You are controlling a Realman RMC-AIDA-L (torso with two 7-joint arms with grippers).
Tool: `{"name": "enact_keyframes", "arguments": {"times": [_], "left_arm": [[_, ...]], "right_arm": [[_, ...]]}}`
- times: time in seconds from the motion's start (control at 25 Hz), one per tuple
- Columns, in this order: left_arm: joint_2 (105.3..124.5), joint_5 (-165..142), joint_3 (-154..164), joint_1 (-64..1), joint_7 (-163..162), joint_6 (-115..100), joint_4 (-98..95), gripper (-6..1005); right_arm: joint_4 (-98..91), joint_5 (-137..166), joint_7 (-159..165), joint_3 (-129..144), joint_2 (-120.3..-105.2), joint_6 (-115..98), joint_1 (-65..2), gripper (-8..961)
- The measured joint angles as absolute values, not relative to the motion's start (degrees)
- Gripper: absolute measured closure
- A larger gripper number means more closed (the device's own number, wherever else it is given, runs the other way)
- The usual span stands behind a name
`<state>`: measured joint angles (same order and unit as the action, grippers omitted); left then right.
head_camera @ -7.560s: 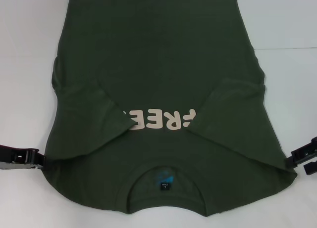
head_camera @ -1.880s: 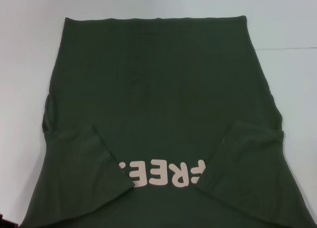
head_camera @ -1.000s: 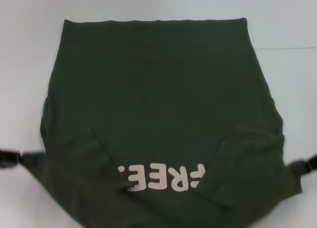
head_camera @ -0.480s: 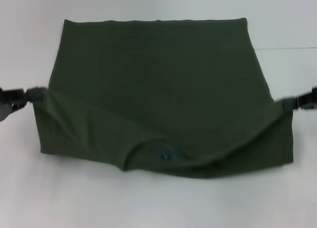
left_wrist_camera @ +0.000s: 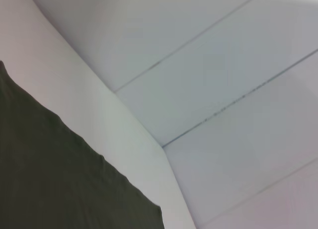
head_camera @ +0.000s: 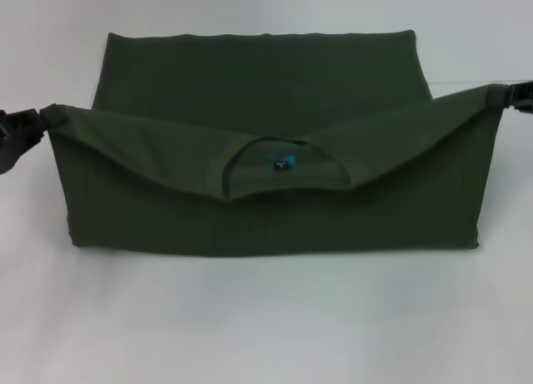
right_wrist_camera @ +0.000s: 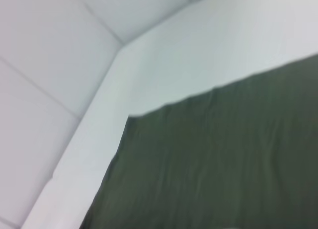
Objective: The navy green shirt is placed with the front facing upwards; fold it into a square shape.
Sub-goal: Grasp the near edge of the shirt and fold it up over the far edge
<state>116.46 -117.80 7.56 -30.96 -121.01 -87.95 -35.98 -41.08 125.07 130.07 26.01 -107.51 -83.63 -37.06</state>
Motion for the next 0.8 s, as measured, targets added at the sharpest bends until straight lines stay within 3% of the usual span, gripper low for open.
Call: {"name": "enact_keyframes", "arguments": {"times": [0.48,0.8], "left_arm": [[119.64,-114.8,7.6,-32.9,-111.5,-75.8,-28.7,975],[121.01,-110.3,7.6,-34.4,-107.3,-70.8,-26.8,974]], "right_arm": [[-40.8,123.2,125.1,26.3,-112.23,-72.1,-36.0,915],[-40.2,122.5,122.4,25.8,-113.29,-66.7,-35.6,915]]}}
